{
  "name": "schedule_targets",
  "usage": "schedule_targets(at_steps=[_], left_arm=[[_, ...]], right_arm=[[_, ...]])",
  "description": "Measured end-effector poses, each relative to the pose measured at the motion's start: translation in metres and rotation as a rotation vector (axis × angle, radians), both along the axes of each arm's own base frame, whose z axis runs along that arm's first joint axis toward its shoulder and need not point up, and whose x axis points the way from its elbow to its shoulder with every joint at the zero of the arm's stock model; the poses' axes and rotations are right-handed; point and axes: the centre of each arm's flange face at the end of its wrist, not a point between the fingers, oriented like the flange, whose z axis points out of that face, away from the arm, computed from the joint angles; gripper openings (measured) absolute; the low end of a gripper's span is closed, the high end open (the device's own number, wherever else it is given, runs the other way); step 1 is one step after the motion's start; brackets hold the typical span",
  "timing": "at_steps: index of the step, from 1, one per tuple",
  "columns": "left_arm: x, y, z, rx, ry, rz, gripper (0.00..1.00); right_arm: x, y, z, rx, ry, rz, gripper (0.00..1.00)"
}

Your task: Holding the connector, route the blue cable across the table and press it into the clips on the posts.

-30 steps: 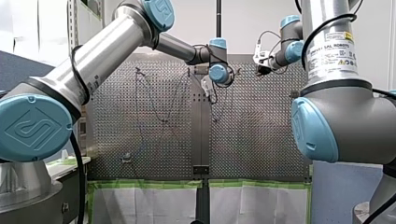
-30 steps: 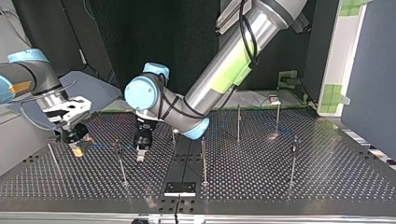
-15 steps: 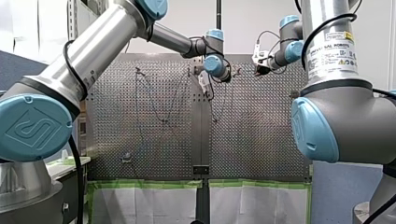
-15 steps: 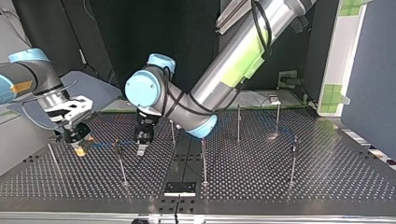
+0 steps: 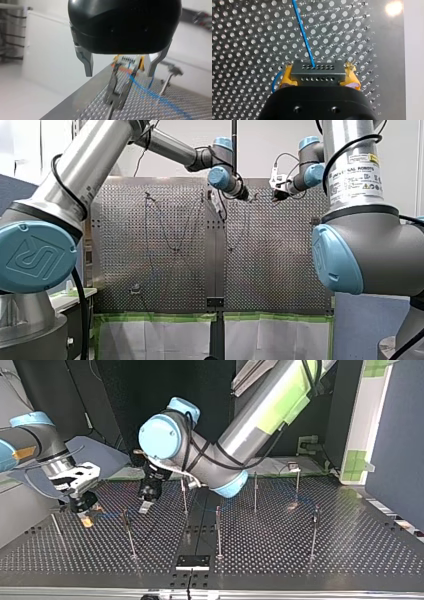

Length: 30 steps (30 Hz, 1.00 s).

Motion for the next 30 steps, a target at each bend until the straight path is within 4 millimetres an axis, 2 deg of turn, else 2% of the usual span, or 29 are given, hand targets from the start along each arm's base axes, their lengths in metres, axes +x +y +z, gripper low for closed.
schedule_targets(at_steps=[12, 30], left_arm=[[-0.053, 0.022, 0.013, 0.029, 0.073, -0.109, 1.0], [-0.087, 0.067, 0.043, -0.027, -0.042, 0.036, 1.0]], right_arm=[[0.0, 0.0, 0.001, -0.001, 0.0, 0.0, 0.0], [-0.002, -0.001, 0.001, -0.003, 0.0, -0.007, 0.0]])
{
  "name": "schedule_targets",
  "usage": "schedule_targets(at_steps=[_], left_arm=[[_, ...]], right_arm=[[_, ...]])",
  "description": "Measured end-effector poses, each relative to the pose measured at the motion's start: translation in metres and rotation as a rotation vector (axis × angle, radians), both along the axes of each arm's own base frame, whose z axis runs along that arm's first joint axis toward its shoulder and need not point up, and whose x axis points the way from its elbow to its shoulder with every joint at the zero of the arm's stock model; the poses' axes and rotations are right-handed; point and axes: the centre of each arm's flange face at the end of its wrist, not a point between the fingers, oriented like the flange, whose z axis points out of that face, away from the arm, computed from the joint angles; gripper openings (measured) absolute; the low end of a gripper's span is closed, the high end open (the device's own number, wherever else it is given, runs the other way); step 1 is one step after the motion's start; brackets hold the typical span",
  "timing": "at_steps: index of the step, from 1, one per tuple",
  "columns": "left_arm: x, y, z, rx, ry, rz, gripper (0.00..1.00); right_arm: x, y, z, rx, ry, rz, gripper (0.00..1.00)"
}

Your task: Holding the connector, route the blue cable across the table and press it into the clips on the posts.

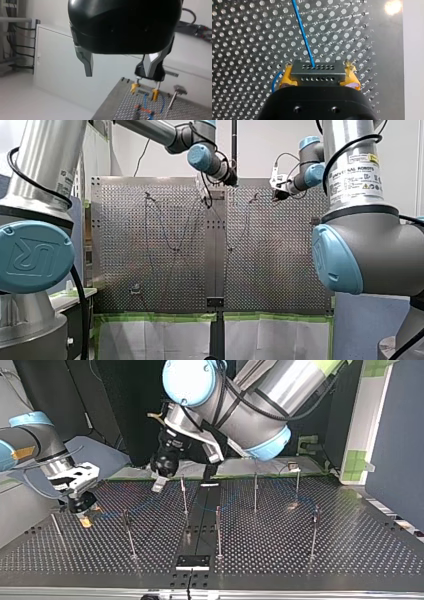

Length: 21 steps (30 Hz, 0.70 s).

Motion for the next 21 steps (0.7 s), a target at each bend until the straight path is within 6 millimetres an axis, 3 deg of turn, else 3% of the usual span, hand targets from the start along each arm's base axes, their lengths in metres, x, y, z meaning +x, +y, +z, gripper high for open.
schedule_targets(at_steps=[4, 7, 21], left_arm=[[-0.005, 0.012, 0.005, -0.012, -0.031, 0.043, 1.0], [-0.005, 0.014, -0.008, -0.003, -0.034, 0.071, 1.0], [0.009, 0.01, -0.127, 0.068, 0.06, 0.192, 1.0]], right_arm=[[0.001, 0.0, 0.0, 0.0, 0.0, 0.0, 0.0], [0.001, 0.001, 0.0, 0.0, 0.001, -0.001, 0.0], [0.006, 0.003, -0.001, 0.001, 0.003, 0.007, 0.0]])
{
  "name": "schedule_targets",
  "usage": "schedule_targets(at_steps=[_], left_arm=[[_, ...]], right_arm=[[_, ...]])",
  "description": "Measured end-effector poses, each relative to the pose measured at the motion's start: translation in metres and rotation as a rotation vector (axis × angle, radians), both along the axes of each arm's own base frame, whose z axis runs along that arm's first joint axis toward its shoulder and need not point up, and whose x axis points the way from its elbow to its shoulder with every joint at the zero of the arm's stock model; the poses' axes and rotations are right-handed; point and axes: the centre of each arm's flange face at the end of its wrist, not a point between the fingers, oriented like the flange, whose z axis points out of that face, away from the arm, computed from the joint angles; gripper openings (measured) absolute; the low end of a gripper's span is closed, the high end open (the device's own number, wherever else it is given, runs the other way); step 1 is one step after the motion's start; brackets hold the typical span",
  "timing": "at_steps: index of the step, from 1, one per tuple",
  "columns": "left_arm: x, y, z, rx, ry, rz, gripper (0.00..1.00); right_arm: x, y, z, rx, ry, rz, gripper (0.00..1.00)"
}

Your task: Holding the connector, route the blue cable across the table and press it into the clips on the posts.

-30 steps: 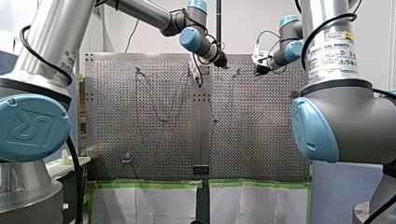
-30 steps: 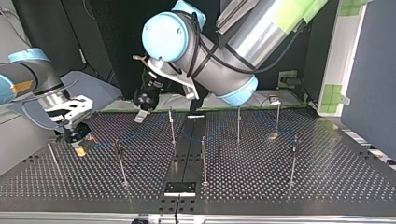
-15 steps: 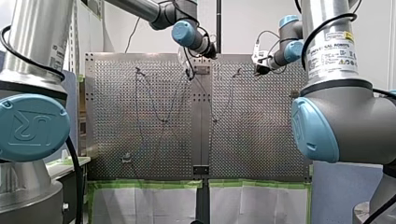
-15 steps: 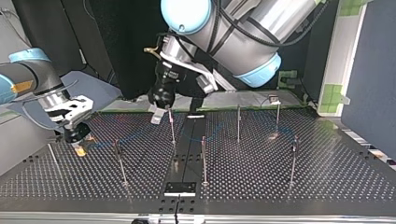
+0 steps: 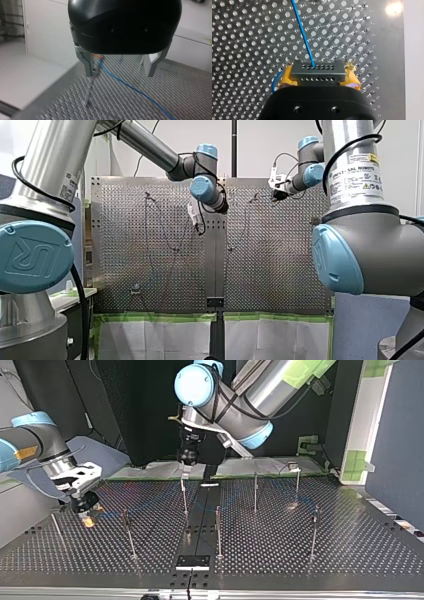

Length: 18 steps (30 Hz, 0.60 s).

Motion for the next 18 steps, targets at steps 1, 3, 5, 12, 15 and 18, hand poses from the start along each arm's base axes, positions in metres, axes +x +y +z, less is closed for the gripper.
schedule_targets(at_steps=[1, 3, 5, 12, 15, 18], left_arm=[[0.0, 0.0, -0.008, 0.002, 0.007, 0.008, 1.0], [0.001, 0.002, -0.025, 0.009, 0.023, 0.027, 1.0], [0.001, 0.003, -0.039, 0.017, 0.033, 0.042, 1.0], [-0.001, 0.012, -0.099, 0.066, 0.078, 0.107, 1.0], [-0.003, 0.018, -0.123, 0.087, 0.094, 0.137, 1.0], [-0.008, 0.024, -0.138, 0.099, 0.099, 0.16, 1.0]], right_arm=[[0.0, 0.0, 0.0, 0.0, 0.0, 0.001, 0.0], [0.001, 0.001, 0.0, 0.0, 0.0, 0.002, 0.0], [0.001, 0.001, 0.0, 0.0, 0.0, 0.002, 0.0], [0.002, 0.001, 0.0, 0.0, 0.0, 0.002, 0.0], [0.002, 0.001, 0.0, 0.0, 0.001, 0.001, 0.0], [0.001, 0.0, 0.0, 0.0, 0.001, -0.001, 0.0]])
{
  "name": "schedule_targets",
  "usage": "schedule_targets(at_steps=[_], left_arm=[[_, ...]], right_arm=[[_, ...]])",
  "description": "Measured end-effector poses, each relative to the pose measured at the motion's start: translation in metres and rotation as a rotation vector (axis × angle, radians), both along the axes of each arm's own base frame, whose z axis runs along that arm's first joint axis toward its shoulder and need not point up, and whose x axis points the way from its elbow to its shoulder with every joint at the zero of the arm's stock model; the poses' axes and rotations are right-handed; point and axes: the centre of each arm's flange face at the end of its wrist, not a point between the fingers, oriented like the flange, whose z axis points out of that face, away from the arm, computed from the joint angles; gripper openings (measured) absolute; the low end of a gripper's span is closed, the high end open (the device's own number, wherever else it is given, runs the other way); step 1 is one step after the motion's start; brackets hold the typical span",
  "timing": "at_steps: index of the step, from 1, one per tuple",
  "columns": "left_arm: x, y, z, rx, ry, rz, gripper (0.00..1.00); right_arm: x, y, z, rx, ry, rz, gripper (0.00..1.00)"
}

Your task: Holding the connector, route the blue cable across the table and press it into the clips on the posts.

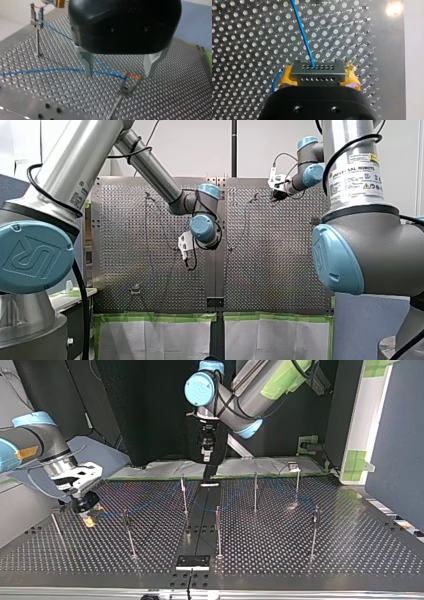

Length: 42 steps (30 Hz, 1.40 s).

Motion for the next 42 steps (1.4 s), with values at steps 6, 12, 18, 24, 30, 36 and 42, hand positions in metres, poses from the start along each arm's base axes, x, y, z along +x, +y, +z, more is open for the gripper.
schedule_targets(at_steps=[6, 12, 18, 24, 30, 36, 42], left_arm=[[-0.009, 0.008, -0.017, 0.008, 0.002, 0.011, 1.0], [-0.02, 0.018, -0.034, 0.008, 0.001, 0.013, 1.0], [-0.032, 0.03, -0.052, 0.007, 0.002, 0.015, 1.0], [-0.033, 0.049, -0.066, 0.011, 0.002, 0.042, 1.0], [-0.043, 0.061, -0.08, 0.017, 0.003, 0.048, 1.0], [-0.054, 0.077, -0.103, 0.033, 0.02, 0.063, 1.0], [-0.071, 0.085, -0.117, 0.036, 0.024, 0.055, 1.0]], right_arm=[[0.0, 0.0, 0.0, 0.0, 0.0, -0.003, 0.0], [-0.001, 0.0, 0.0, 0.0, 0.0, -0.004, 0.0], [-0.002, -0.001, 0.0, 0.0, 0.0, -0.006, 0.0], [-0.002, -0.001, 0.0, 0.001, 0.0, -0.006, 0.0], [-0.002, -0.001, 0.0, 0.002, 0.0, -0.006, 0.0], [-0.004, -0.002, 0.0, 0.002, 0.0, -0.009, 0.0], [-0.004, -0.002, 0.0, 0.002, 0.0, -0.009, 0.0]])
